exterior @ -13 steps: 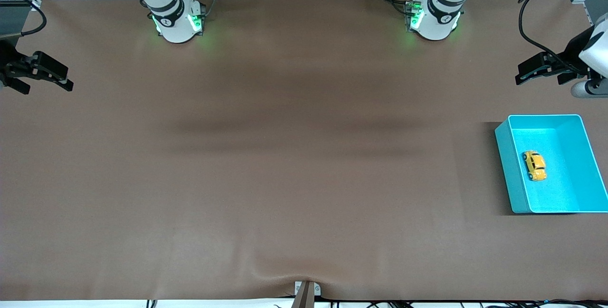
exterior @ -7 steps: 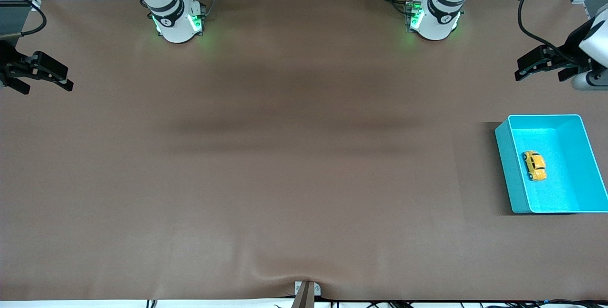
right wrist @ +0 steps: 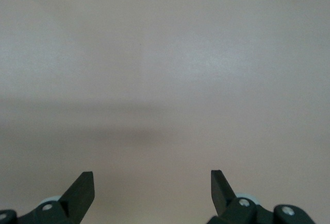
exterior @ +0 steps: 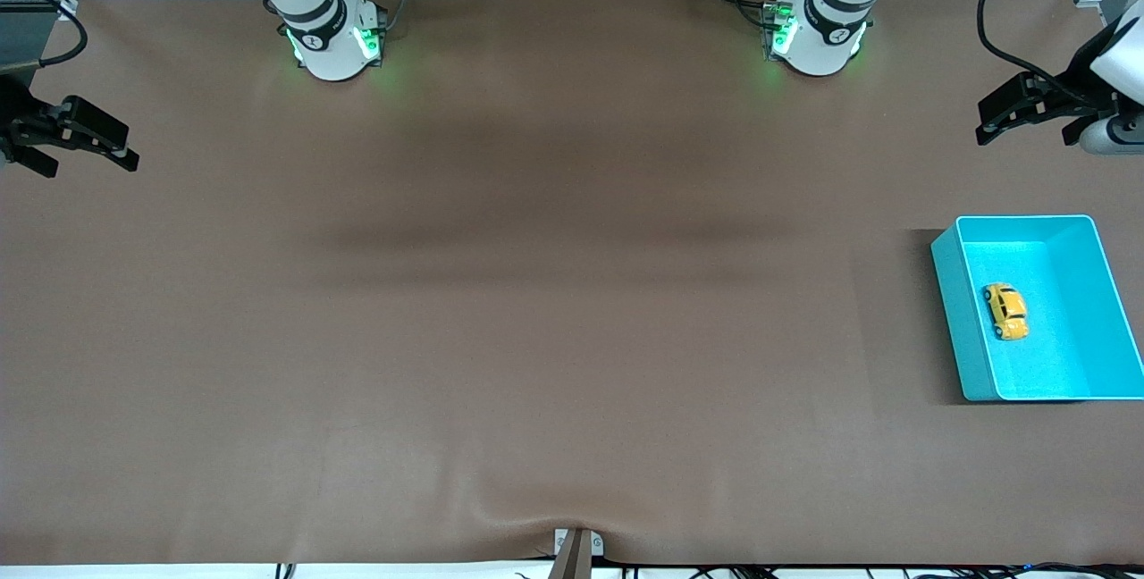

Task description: Wind and store yellow beetle car

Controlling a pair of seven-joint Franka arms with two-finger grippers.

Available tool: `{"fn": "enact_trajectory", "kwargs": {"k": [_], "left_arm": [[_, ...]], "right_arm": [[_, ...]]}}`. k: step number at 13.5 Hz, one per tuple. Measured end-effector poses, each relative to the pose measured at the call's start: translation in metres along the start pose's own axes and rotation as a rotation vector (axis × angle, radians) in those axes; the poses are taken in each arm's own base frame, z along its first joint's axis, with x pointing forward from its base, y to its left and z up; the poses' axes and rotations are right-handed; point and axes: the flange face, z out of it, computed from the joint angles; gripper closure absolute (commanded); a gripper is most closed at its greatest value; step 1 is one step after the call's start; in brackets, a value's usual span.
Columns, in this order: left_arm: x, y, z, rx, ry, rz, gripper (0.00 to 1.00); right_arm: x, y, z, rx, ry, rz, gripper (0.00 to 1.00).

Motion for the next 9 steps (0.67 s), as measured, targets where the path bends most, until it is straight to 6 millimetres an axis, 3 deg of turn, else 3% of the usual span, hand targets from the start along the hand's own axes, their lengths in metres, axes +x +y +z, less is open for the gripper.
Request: {"fn": "enact_trajectory", "kwargs": {"k": [9], "left_arm": [[0.001, 0.011, -0.001, 0.001, 0.01, 0.018, 0.0]], "right_arm": [[0.0, -0.001, -0.001, 0.004, 0.002, -0.001, 0.0]]}}
